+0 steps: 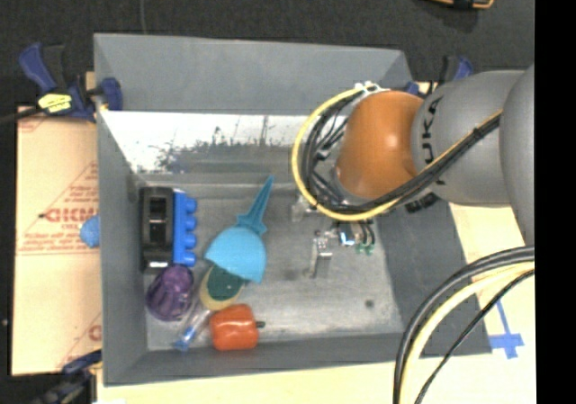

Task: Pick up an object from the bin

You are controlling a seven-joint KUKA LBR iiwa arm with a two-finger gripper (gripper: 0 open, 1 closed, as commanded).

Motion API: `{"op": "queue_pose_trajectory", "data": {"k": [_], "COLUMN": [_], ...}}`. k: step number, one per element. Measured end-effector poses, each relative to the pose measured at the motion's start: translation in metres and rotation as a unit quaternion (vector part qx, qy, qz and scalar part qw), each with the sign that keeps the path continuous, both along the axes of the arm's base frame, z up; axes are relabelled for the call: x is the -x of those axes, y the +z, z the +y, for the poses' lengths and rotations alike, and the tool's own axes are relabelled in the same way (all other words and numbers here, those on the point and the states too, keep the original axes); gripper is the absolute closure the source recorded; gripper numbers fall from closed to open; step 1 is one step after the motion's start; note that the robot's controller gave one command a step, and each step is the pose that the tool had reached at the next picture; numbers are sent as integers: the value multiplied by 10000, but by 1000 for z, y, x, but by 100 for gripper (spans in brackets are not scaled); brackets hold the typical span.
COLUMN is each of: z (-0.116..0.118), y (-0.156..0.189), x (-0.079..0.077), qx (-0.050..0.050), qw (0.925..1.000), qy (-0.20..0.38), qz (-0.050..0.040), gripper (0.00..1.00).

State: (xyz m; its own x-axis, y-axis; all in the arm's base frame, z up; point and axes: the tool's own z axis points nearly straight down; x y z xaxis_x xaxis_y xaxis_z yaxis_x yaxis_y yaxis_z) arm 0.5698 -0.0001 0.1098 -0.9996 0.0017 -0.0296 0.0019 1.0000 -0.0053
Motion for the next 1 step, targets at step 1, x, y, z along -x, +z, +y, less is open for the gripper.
{"op": "queue_pose_trajectory", "data": {"k": [1], "z": [63], "y": [-40], "x": [38], "qx": [-41], "qw": [9976], "qy": [-685], "qz": [99], "gripper": [0]}}
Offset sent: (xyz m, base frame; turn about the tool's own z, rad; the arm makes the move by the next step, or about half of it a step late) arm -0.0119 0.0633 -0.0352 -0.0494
